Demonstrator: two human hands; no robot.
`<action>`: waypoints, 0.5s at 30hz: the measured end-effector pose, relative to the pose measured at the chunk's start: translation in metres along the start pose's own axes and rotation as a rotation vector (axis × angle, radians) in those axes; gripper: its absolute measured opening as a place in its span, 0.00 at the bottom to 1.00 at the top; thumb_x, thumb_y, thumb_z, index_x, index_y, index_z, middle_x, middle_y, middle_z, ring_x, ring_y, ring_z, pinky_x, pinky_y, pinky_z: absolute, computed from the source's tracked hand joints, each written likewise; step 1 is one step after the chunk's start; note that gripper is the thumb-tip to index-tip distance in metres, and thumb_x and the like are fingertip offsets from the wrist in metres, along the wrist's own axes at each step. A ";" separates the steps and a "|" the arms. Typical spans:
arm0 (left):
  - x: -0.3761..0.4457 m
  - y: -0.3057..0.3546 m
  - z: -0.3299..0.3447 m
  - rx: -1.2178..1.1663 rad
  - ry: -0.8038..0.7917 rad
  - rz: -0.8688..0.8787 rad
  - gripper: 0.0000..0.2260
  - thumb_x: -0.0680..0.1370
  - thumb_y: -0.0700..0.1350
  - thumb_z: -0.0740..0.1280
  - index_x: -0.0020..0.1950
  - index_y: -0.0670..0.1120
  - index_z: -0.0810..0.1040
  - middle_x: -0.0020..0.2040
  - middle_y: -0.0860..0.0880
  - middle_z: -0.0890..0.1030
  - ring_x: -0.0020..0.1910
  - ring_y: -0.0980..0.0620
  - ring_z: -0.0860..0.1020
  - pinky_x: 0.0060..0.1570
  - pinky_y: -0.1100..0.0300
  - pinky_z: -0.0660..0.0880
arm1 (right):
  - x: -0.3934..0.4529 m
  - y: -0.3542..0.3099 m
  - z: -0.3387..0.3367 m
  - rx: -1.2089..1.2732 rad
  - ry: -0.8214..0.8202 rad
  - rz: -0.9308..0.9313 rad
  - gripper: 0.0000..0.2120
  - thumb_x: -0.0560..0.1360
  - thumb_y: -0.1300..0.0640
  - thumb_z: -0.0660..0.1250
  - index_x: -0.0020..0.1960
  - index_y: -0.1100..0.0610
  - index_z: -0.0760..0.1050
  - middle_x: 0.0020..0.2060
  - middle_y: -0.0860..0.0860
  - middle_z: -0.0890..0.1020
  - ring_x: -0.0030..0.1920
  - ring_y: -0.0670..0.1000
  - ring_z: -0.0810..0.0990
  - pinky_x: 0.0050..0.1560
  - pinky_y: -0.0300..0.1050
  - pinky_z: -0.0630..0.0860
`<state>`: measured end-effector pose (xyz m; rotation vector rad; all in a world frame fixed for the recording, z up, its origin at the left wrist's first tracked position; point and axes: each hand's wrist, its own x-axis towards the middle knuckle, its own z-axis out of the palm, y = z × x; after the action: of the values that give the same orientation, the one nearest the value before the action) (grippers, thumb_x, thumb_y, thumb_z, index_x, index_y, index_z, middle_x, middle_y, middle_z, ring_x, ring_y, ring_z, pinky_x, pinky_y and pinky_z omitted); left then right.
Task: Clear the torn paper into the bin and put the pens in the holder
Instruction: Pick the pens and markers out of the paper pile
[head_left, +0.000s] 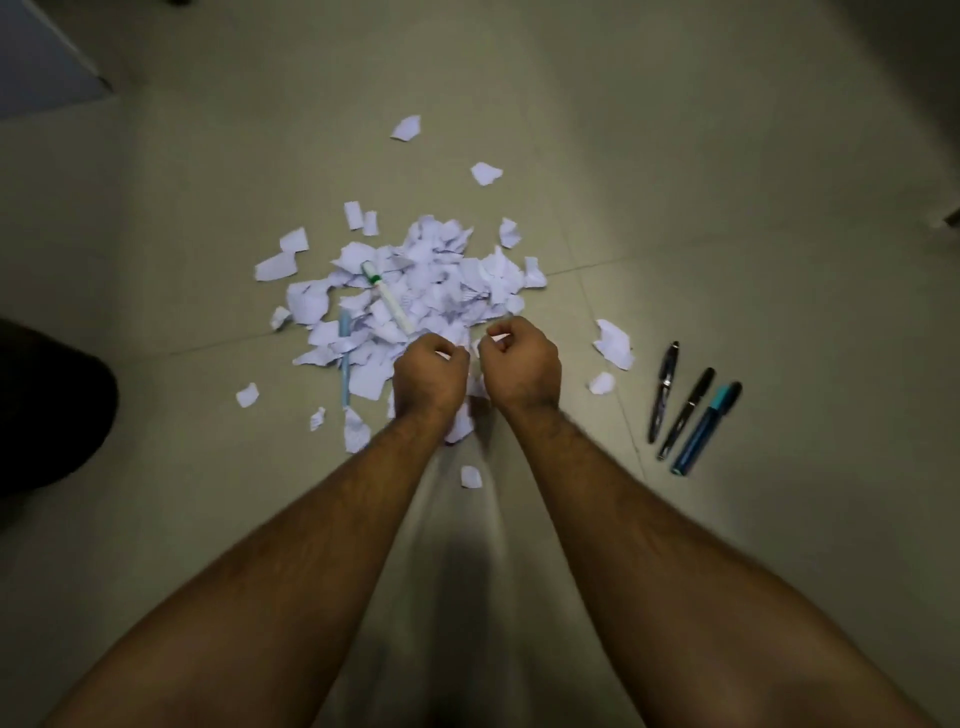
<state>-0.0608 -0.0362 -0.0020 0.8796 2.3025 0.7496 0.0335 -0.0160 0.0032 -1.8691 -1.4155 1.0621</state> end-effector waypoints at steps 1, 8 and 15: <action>0.010 -0.005 -0.010 0.003 0.044 -0.028 0.08 0.75 0.47 0.68 0.49 0.44 0.83 0.49 0.46 0.85 0.49 0.45 0.81 0.44 0.62 0.70 | -0.001 -0.007 0.012 -0.021 -0.037 -0.030 0.07 0.72 0.55 0.69 0.50 0.53 0.81 0.44 0.52 0.85 0.48 0.55 0.82 0.46 0.42 0.72; 0.064 -0.024 -0.050 -0.050 0.161 -0.172 0.08 0.75 0.43 0.68 0.51 0.43 0.82 0.53 0.43 0.84 0.54 0.40 0.80 0.49 0.58 0.74 | 0.003 -0.045 0.081 -0.175 -0.136 -0.236 0.12 0.74 0.53 0.68 0.56 0.55 0.80 0.50 0.52 0.85 0.51 0.55 0.82 0.51 0.47 0.77; 0.101 -0.043 -0.065 0.183 0.159 -0.342 0.15 0.76 0.47 0.70 0.60 0.42 0.78 0.61 0.41 0.80 0.59 0.41 0.79 0.52 0.53 0.77 | 0.034 -0.059 0.114 -0.460 -0.207 -0.288 0.12 0.78 0.55 0.65 0.59 0.57 0.78 0.55 0.56 0.82 0.57 0.58 0.79 0.52 0.46 0.75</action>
<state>-0.1852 -0.0095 -0.0153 0.4918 2.6037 0.4799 -0.0890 0.0304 -0.0177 -1.8077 -2.1220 0.8551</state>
